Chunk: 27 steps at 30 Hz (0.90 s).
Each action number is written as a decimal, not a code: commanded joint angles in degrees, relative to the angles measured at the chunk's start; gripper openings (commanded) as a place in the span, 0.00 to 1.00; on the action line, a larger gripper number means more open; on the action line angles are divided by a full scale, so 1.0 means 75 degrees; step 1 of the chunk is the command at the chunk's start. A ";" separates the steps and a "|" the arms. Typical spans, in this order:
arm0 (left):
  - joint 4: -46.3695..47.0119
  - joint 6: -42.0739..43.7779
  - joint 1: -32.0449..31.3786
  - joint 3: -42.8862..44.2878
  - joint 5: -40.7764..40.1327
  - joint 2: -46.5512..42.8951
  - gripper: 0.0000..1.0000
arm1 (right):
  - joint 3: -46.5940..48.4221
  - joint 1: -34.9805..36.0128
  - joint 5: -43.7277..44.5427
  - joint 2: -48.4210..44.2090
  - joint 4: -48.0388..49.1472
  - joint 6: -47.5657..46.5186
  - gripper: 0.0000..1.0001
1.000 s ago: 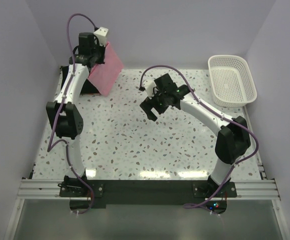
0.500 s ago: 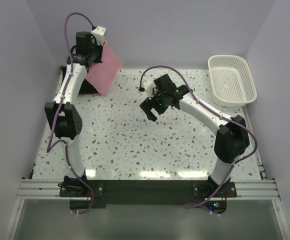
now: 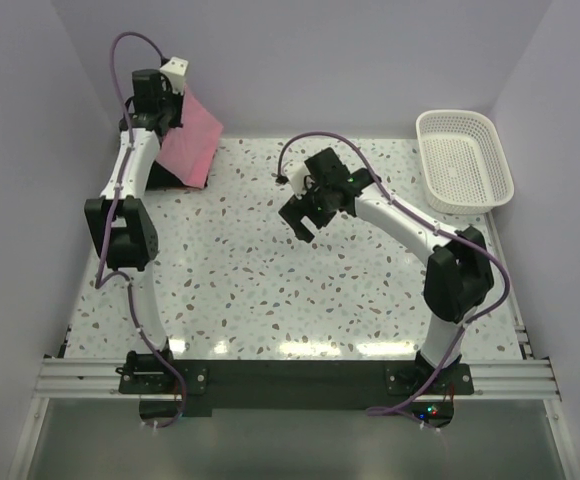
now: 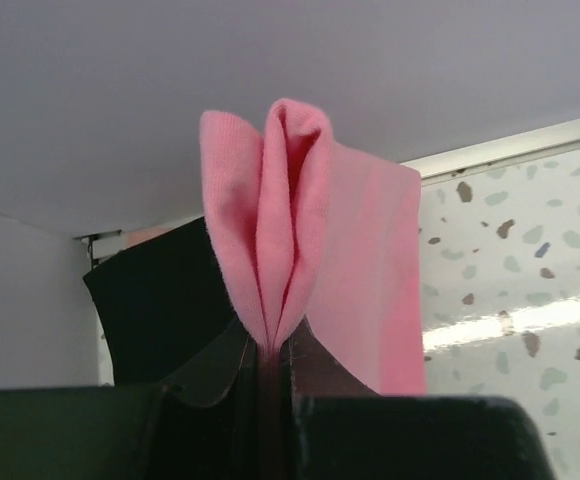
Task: Fold and stack the t-shirts
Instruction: Neatly place the folded tshirt to the corner
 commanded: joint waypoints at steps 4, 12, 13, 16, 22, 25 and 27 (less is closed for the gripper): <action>0.1173 0.0674 0.0590 0.0431 -0.0312 0.0640 0.00 | 0.0562 -0.0041 0.0163 0.0204 -0.0264 -0.0147 0.99; 0.1994 0.1353 0.0966 0.0314 -0.1319 0.1378 0.19 | 0.0750 -0.0064 0.0245 0.0356 -0.0440 -0.0229 0.99; 0.2111 0.1366 0.1012 0.0337 -0.1425 0.1436 0.56 | 0.0773 -0.0111 0.0245 0.0368 -0.0475 -0.0217 0.99; 0.1927 0.1238 0.1235 0.0756 -0.1637 0.1612 0.96 | 0.0891 -0.0228 0.0245 0.0344 -0.0604 -0.0171 0.99; 0.1331 0.0828 0.1797 0.0525 -0.0936 0.0724 1.00 | 0.1137 -0.0871 0.0198 0.0181 -0.0709 0.0028 0.99; 0.0290 0.0781 0.1786 0.0443 0.0200 0.0185 1.00 | 0.1359 -0.1457 -0.0047 0.0215 -0.0768 0.0308 0.99; -0.0252 0.0675 0.1705 0.0372 0.1266 -0.0191 1.00 | 0.1569 -0.1971 -0.0176 0.0227 -0.0792 0.0497 0.99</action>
